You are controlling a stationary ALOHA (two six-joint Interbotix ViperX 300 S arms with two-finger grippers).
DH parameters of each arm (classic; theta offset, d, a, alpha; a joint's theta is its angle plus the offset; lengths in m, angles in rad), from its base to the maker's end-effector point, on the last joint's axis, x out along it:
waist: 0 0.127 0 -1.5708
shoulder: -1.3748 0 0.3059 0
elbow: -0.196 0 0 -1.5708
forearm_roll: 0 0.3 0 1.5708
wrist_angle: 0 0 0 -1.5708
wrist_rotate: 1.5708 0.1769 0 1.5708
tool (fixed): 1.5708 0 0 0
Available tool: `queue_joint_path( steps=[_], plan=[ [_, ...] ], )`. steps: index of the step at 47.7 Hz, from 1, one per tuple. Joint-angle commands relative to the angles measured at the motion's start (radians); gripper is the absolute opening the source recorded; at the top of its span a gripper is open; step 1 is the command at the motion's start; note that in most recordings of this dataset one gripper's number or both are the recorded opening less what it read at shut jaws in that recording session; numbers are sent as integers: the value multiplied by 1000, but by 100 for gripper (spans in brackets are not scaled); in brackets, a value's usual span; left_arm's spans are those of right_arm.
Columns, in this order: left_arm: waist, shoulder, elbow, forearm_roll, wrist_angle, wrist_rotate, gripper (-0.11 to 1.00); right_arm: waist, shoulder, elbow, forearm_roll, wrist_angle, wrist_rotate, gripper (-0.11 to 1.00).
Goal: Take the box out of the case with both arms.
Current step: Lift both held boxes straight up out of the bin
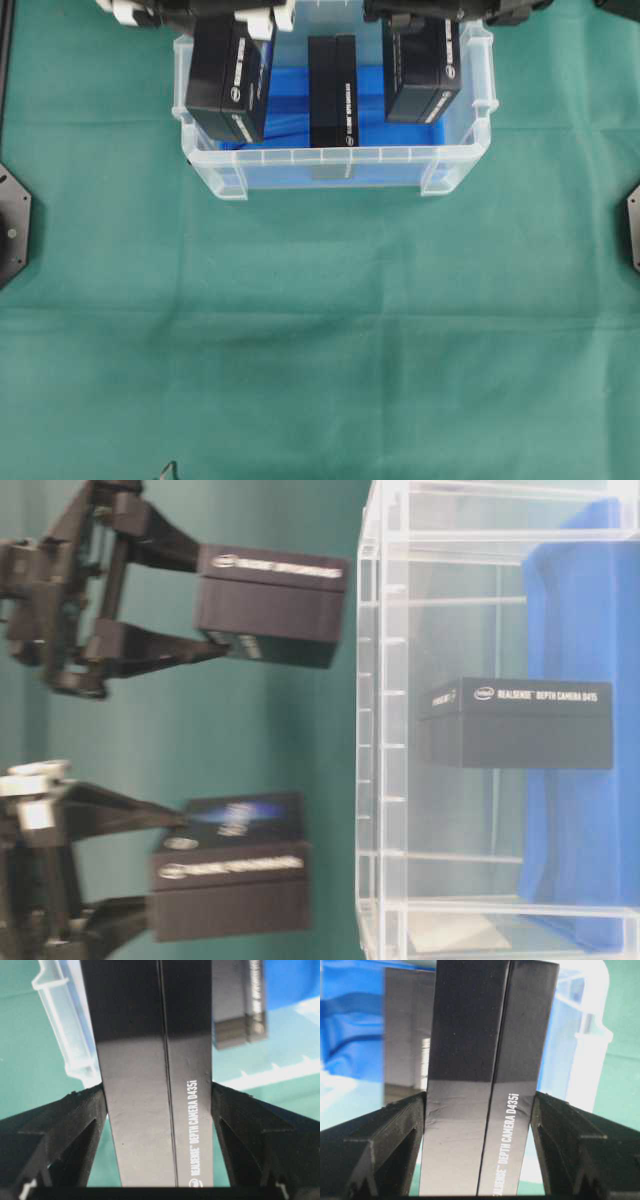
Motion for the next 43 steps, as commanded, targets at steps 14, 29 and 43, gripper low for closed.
queue_joint_path(
  steps=[14,29,43],
  plan=[
    [-11,80,-314,8,207,67,64,35,-32,-244,-92,186,-38,67],
    [-12,149,-479,11,304,95,64,49,-9,-331,-95,236,-71,67],
    [-15,138,-448,17,299,95,64,54,2,-334,-95,247,-74,67]
  ],
)
